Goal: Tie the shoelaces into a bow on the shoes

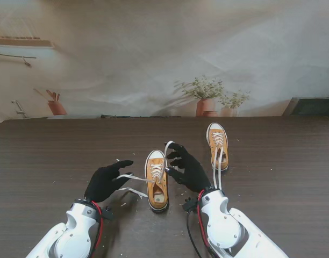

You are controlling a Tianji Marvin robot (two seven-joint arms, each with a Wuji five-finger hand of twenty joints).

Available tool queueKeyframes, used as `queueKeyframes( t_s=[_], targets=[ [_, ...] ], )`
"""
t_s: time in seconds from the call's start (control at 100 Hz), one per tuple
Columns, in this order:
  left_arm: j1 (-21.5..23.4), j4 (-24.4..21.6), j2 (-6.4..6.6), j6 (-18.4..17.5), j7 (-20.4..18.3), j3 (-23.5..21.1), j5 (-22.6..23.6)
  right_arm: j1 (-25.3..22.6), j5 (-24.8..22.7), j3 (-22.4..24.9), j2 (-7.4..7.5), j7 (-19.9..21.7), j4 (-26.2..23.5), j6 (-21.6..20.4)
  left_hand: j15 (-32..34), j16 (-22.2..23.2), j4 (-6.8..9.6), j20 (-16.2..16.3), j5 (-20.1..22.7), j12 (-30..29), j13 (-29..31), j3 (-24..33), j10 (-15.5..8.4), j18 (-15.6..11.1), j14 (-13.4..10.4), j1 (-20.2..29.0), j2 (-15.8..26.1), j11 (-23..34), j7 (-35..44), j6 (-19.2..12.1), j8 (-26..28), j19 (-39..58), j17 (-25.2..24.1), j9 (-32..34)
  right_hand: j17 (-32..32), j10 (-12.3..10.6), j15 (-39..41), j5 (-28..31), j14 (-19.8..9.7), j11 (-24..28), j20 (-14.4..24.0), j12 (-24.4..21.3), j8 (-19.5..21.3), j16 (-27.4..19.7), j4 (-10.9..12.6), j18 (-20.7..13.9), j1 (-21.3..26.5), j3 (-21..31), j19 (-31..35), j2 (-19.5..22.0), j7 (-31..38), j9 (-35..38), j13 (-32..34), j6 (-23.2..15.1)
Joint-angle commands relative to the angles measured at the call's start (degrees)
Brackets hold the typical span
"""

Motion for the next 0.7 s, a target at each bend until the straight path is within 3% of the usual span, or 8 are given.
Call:
queueKeyframes(
  t_s=[0.0, 0.17, 0.38, 0.61, 0.69],
  targets=[
    [0.01, -0.81, 0.20, 0.55, -1.10, -0.42, 0.31, 0.05, -0.05, -0.05, -0.45, 1.02, 0.27, -0.06, 2.28, 0.95, -0.63, -0.04, 1.18, 0.41, 1.66, -0.44, 1.32, -14.69, -1.72, 0.45, 1.31, -0.03, 0.26, -0.41, 0.76, 14.50, 2.40, 1.53, -1.55, -0.51, -2.36, -2.61, -0.68, -1.21, -1.94, -1.03, 1.90, -1.49, -0.19, -2.61, -1.29, 2.63, -1.29, -1.29, 2.46, -0.48, -0.33, -0.66],
    [-0.68, -1.00, 0.36, 1.03, -2.22, -1.10, 0.13, 0.14, 9.48, -0.26, -1.89, 1.22, 0.73, -2.99, 2.31, 0.96, -0.68, -0.03, 1.20, 0.40, 1.67, -0.79, 1.27, -14.69, -1.74, 0.76, 1.36, -0.04, 0.83, -0.52, 1.17, 14.50, 2.40, 1.51, -0.26, -0.34, -1.32, -0.80, 0.00, -0.41, -2.66, -0.65, 5.92, -1.14, -0.23, -2.40, -1.96, 4.25, -0.19, -3.66, 10.07, 5.21, 2.52, -0.05],
    [-2.02, -0.95, 0.62, 0.80, -4.17, -1.32, -0.52, 0.45, 21.64, -0.66, -3.87, 0.54, 0.66, -2.93, 2.42, 1.00, -0.76, -0.04, 1.41, 0.41, 1.67, -1.35, 1.09, -14.75, -1.85, 1.17, 1.30, -0.01, 1.66, -0.81, 1.73, 14.50, 2.42, 1.52, 2.55, -0.22, 0.49, 5.83, 0.32, 0.08, -2.31, -0.59, 7.23, -0.63, -0.18, -1.50, -0.72, 6.61, 1.49, -7.25, 10.57, 13.24, 7.02, 0.17],
    [-3.36, -1.57, 1.02, 0.26, -5.83, -1.56, 0.15, 0.74, 31.84, -1.19, -4.62, 2.80, 0.42, -2.65, 2.49, 1.00, -0.73, 0.02, 1.29, 0.43, 1.68, -2.11, 0.84, -14.73, -2.05, 1.43, 1.46, 0.01, 2.32, -1.08, 2.16, 14.50, 2.42, 1.50, 7.09, 0.49, 5.56, 11.08, 0.96, 3.17, -1.19, 0.40, 8.43, 1.27, -0.13, 0.77, 1.17, 7.69, 4.98, -9.22, 9.94, 22.33, 13.76, 0.75],
    [-3.94, -1.70, 1.14, 0.05, -6.32, -1.66, 0.37, 0.85, 33.09, -1.45, -4.68, 3.36, 0.58, -2.84, 2.52, 1.00, -0.70, 0.02, 1.30, 0.44, 1.68, -2.37, 0.69, -14.80, -2.12, 1.49, 1.56, 0.02, 2.56, -1.07, 2.30, 14.50, 2.43, 1.51, 9.88, 1.03, 10.26, 12.63, 1.58, 7.00, 0.37, 0.72, 9.21, 3.82, -5.08, 2.76, 3.25, 7.02, 8.78, -10.85, 9.28, 25.55, 17.44, 1.20]
  ],
)
